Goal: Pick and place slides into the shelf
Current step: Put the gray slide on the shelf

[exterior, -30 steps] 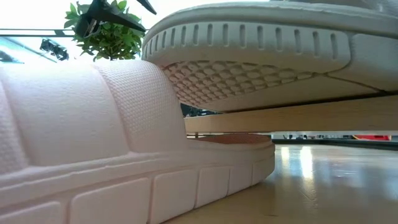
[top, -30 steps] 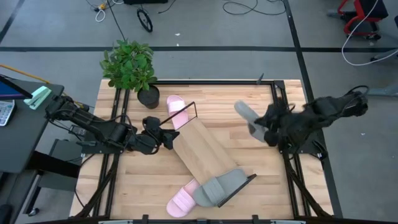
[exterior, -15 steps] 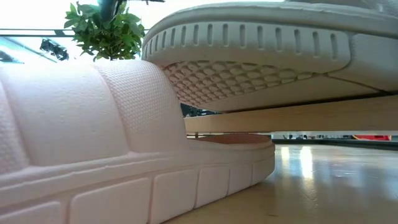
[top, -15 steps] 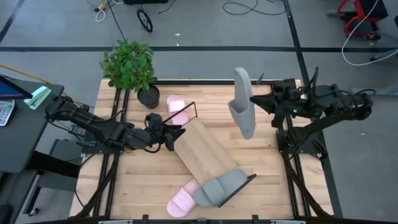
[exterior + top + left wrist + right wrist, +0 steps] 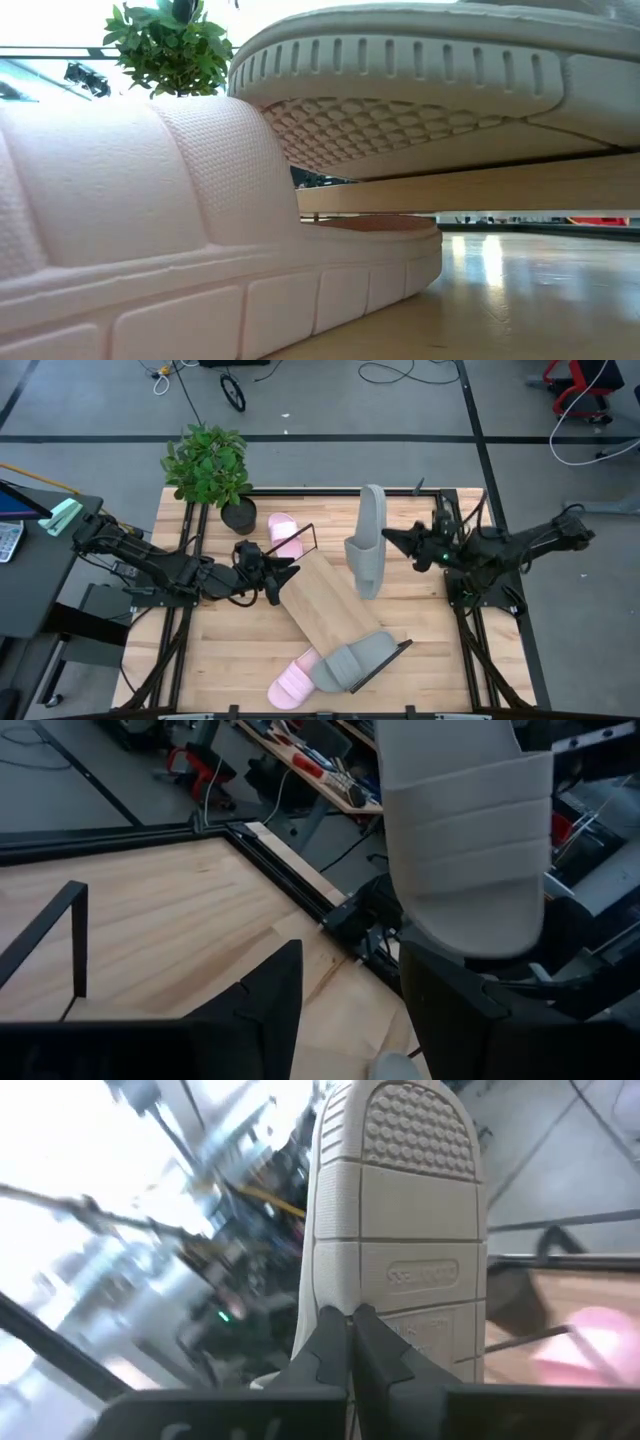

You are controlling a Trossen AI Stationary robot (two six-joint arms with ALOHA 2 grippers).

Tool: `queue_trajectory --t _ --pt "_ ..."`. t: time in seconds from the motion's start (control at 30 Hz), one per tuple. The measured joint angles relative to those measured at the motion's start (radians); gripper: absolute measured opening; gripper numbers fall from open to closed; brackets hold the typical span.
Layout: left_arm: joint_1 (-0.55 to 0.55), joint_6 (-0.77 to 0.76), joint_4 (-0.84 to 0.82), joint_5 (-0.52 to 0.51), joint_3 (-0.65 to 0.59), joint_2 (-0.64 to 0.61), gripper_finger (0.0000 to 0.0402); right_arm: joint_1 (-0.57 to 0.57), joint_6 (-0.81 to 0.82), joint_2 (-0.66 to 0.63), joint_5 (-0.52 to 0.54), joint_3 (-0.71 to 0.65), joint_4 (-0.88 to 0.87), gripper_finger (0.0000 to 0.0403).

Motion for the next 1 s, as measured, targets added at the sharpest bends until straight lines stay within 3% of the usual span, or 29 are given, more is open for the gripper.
queue_trajectory --t 0.17,0.3,0.63,1.0 --pt "0.000 0.023 0.005 -0.027 0.000 0.000 0.0172 0.102 -0.026 0.045 0.194 -0.173 0.418 0.0001" --pt "0.000 0.161 0.046 -0.077 0.000 0.000 0.0174 0.115 -0.080 0.104 0.279 -0.217 0.651 0.0001" --pt "0.000 0.867 0.358 -0.005 0.000 0.000 0.0191 0.080 -0.013 0.198 0.276 -0.181 0.670 0.0001" --pt "0.005 1.228 0.413 0.079 0.018 0.054 0.0240 -0.003 0.040 0.215 0.211 -0.105 0.669 0.0001"
